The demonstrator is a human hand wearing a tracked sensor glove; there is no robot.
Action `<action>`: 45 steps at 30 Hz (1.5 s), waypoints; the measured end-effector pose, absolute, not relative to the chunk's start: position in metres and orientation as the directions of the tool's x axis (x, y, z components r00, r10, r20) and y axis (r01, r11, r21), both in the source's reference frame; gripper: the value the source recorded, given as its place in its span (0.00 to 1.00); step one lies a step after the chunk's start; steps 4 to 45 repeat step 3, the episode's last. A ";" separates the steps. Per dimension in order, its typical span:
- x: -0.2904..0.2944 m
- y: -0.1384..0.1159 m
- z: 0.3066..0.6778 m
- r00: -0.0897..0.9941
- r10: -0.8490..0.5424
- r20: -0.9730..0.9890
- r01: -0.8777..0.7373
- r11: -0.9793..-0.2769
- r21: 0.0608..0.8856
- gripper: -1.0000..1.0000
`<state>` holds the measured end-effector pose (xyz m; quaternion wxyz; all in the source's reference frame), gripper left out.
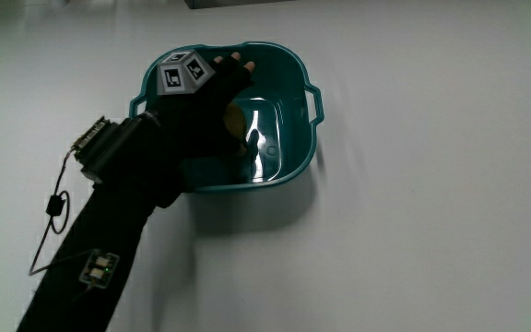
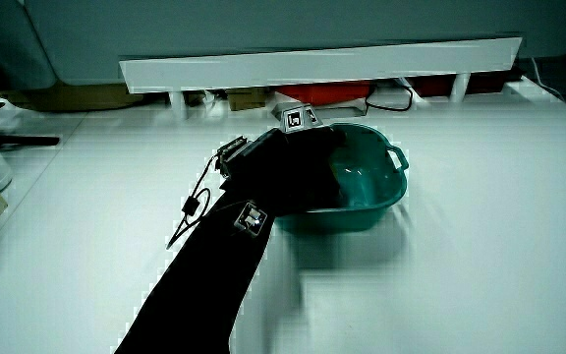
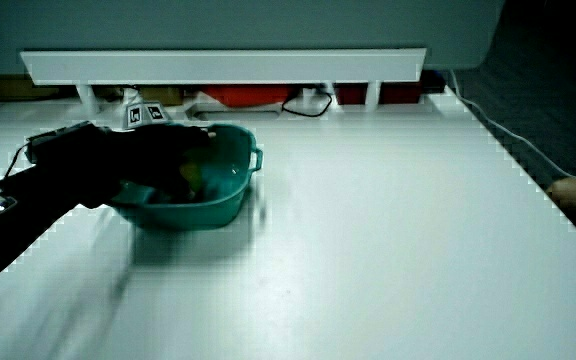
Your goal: Place pear into plate
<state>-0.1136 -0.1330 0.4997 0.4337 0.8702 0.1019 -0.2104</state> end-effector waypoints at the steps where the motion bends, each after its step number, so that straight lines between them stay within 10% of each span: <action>1: -0.118 -0.136 0.507 0.871 -0.007 -0.491 0.389 -0.599 0.700 0.00; 45: -0.131 -0.138 0.499 0.850 -0.004 -0.526 0.417 -0.605 0.678 0.00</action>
